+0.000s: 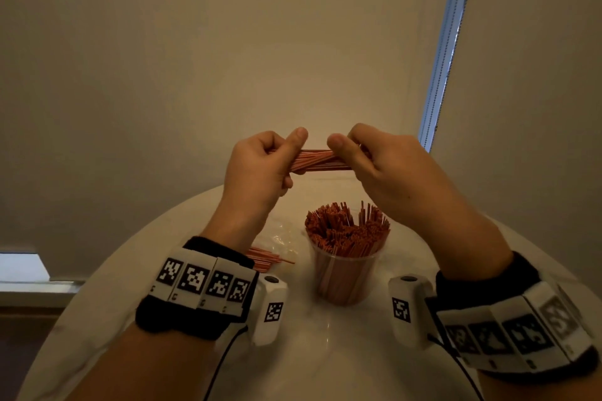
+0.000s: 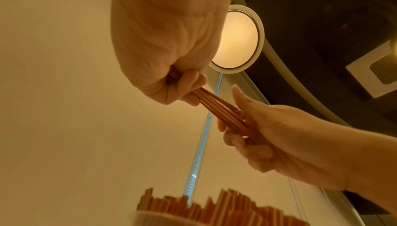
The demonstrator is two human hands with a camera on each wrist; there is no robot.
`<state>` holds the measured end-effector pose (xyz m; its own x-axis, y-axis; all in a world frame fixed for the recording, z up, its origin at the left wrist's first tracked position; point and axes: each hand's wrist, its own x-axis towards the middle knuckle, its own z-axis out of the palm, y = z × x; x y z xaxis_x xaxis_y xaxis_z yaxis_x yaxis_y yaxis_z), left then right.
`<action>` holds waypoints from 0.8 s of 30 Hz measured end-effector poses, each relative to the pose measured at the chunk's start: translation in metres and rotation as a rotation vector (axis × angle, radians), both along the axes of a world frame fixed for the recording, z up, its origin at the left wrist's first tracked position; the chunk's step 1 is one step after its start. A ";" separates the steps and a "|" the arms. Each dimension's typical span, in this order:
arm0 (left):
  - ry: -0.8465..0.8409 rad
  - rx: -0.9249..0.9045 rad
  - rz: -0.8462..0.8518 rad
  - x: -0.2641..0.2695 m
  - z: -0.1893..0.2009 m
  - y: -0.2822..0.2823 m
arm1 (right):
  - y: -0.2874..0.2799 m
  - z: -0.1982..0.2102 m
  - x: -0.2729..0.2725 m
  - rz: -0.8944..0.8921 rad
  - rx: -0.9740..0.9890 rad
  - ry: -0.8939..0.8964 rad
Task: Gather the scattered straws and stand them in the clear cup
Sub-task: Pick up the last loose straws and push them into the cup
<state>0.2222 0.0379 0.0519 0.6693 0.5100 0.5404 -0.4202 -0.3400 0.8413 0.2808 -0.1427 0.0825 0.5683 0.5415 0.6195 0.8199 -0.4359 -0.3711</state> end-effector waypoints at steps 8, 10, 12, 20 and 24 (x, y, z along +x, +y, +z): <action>0.012 -0.033 -0.092 0.007 -0.008 -0.013 | 0.007 -0.003 0.004 -0.059 0.218 0.020; -0.038 -0.097 -0.019 0.007 -0.007 -0.012 | 0.004 -0.001 0.004 0.014 0.280 0.193; -0.078 -0.211 0.011 0.007 -0.006 -0.011 | 0.003 0.001 0.001 0.078 0.306 0.368; -0.058 -0.201 -0.153 0.009 -0.011 -0.039 | 0.007 0.005 -0.010 0.315 0.444 0.565; 0.090 0.065 -0.142 0.006 -0.007 -0.031 | -0.008 0.012 -0.001 0.080 0.378 0.264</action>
<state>0.2279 0.0072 0.0446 0.7793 0.3727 0.5038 -0.3918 -0.3377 0.8559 0.2800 -0.1505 0.0947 0.6990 0.3539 0.6214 0.7013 -0.1691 -0.6925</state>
